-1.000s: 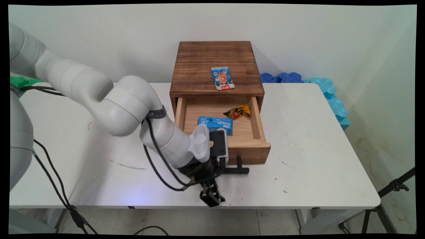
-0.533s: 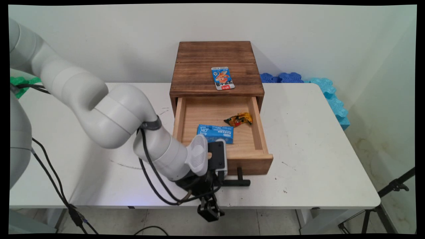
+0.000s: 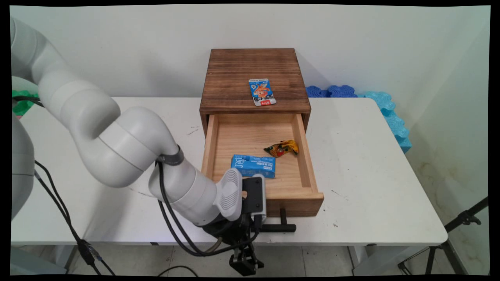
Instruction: Open the drawer
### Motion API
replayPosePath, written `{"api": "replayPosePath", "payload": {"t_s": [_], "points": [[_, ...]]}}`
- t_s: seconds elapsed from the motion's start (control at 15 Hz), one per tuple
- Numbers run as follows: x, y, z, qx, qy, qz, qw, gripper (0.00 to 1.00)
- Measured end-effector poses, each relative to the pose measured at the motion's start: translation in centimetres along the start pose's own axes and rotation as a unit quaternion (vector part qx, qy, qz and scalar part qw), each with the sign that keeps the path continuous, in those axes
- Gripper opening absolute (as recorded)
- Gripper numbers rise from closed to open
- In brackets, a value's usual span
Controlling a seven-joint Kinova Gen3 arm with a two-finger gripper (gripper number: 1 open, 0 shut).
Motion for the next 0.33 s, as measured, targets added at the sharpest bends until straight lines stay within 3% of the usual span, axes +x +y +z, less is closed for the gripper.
{"api": "replayPosePath", "payload": {"t_s": [0.33], "points": [[0.00,0.92,-0.46,-0.002,0.003,0.007,1.0000,1.00]]}}
